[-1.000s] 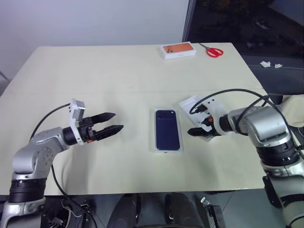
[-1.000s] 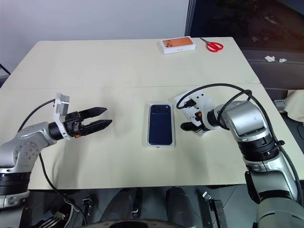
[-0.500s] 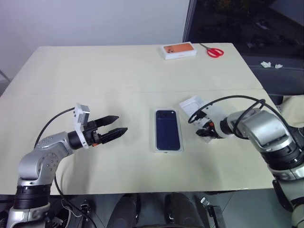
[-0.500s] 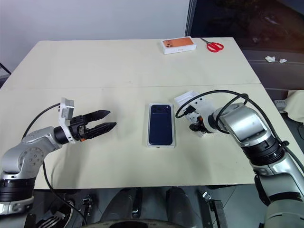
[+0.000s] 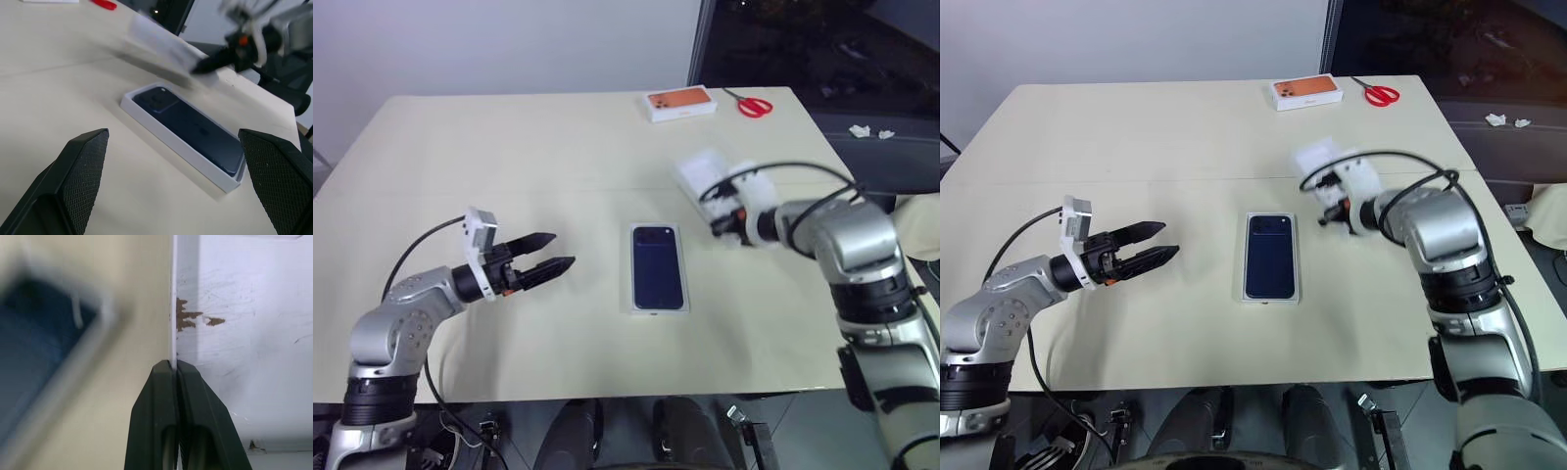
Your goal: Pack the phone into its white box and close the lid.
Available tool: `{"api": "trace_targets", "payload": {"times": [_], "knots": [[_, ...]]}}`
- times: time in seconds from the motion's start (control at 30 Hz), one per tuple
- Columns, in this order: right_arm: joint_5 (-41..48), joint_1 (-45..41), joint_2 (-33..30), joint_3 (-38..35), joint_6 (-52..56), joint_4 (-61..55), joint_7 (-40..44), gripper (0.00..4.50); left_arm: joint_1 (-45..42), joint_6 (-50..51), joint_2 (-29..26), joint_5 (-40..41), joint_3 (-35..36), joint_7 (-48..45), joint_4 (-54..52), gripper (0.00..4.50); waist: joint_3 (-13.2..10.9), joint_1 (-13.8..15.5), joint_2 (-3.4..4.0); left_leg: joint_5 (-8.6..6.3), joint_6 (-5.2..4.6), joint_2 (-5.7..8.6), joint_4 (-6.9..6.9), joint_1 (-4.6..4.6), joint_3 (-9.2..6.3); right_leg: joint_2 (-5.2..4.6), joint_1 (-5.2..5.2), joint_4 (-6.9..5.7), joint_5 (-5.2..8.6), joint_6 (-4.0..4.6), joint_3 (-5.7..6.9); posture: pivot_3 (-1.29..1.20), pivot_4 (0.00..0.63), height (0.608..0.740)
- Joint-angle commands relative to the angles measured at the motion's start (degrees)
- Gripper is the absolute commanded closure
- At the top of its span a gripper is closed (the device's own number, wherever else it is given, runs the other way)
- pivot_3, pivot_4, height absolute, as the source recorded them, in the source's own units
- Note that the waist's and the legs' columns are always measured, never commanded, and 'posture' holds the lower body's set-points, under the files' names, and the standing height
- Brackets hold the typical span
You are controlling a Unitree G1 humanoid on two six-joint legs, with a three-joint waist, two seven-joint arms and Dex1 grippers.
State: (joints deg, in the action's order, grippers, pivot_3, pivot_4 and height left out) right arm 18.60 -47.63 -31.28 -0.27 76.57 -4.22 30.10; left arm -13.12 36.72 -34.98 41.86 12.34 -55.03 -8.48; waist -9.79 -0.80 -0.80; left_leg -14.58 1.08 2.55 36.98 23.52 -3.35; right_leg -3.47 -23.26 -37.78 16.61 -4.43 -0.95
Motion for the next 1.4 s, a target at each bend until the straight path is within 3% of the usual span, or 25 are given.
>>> {"api": "trace_targets", "payload": {"times": [0.03, 0.13, 0.23, 0.5, 0.6, 0.77, 1.03, 1.13, 1.37, 1.4], "knots": [[9.03, -5.1, 9.87, -14.55, 6.38, 0.04, 0.46, 4.44, -1.45, -0.68, -1.43, 0.6, 2.16, -0.17, 0.56, 0.0, 0.0, -0.22, 0.0, 0.0, 0.0, -0.01, -0.01, 0.0, 0.0, 0.01, -0.01, -0.03, 0.0, 0.0, -0.01, 0.0, 0.15, 0.74], [15.22, -9.24, 18.96, -26.68, 14.89, 2.75, -0.81, 4.44, -1.87, -0.04, -1.87, 1.65, 3.04, -0.08, 0.75, 0.0, -0.02, -0.15, 0.03, 0.0, 0.0, -0.02, 0.0, 0.0, 0.01, 0.02, -0.06, -0.12, 0.0, 0.0, -0.04, 0.0, 0.15, 0.74], [28.33, -9.92, 25.77, -35.34, 15.93, 7.72, -7.12, 4.44, -2.59, 0.42, -1.42, 3.92, 4.46, -0.24, 0.22, 0.0, -0.01, 0.05, 0.03, 0.0, 0.01, -0.02, 0.0, 0.0, 0.01, 0.0, -0.06, -0.13, 0.0, 0.0, -0.04, 0.0, 0.15, 0.74], [61.13, 0.38, 33.67, -36.13, 15.93, 11.96, -29.65, 4.44, -4.76, -0.13, -0.8, 4.83, 4.62, 0.43, 0.38, 0.0, -0.03, -0.36, 0.07, 0.01, 0.0, 0.01, -0.01, 0.0, 0.05, -0.05, -0.08, -0.15, 0.0, 0.01, -0.06, 0.0, 0.15, 0.74], [73.96, 4.7, 35.84, -32.1, 12.09, 12.66, -39.2, 4.44, -2.94, -0.05, -0.32, 5.42, 4.93, 1.06, -0.68, 0.0, -0.03, -1.19, 0.08, 0.01, -0.01, -0.01, -0.03, 0.0, 0.07, -0.01, -0.13, -0.21, 0.0, 0.01, -0.11, 0.0, 0.15, 0.74], [92.27, 13.19, 33.61, -20.08, 0.51, 11.63, -51.41, 4.44, -0.83, -0.13, -0.25, 5.62, 4.77, 1.92, -2.47, 0.0, -0.06, -1.84, 0.12, 0.02, -0.02, -0.03, -0.03, 0.0, 0.09, 0.02, -0.12, -0.22, 0.0, 0.01, -0.1, 0.0, 0.15, 0.74], [94.4, 22.94, 30.64, -10.57, -4.09, 5.31, -50.08, 4.44, 0.31, 0.17, 0.82, 6.5, 4.62, 3.86, -3.4, 0.0, -0.05, -1.78, 0.11, 0.01, -0.04, -0.03, 0.02, -0.01, 0.1, 0.06, -0.07, -0.2, 0.01, -0.01, -0.09, 0.0, 0.15, 0.74], [94.4, 23.84, 29.37, -9.33, -5.67, 4.75, -49.55, 4.5, 1.57, 0.29, 1.72, 6.04, 3.23, 3.77, -3.65, 0.83, -0.05, -1.75, 0.11, 0.01, -0.04, -0.09, 0.02, -0.01, 0.1, 0.13, -0.07, -0.2, 0.01, -0.01, -0.1, 0.0, 0.15, 0.74], [94.4, 26.71, 24.93, -6.34, -8.11, 3.09, -48.33, 4.5, 3.46, -2.27, 5.0, 3.24, -1.56, 2.85, -2.43, 4.34, -0.05, -1.41, 0.1, 0.0, -0.05, -0.11, 0.04, -0.01, 0.1, 0.12, -0.02, -0.14, 0.01, -0.01, -0.1, 0.0, 0.15, 0.74], [94.4, 26.85, 24.55, -6.01, -8.34, 3.03, -47.93, 4.5, 3.39, -2.84, 5.63, 2.42, -2.28, 2.92, -1.82, 4.47, -0.05, -1.44, 0.1, 0.0, -0.05, -0.11, 0.04, -0.01, 0.1, 0.12, -0.02, -0.14, 0.01, -0.01, -0.1, 0.0, 0.15, 0.74]]}}
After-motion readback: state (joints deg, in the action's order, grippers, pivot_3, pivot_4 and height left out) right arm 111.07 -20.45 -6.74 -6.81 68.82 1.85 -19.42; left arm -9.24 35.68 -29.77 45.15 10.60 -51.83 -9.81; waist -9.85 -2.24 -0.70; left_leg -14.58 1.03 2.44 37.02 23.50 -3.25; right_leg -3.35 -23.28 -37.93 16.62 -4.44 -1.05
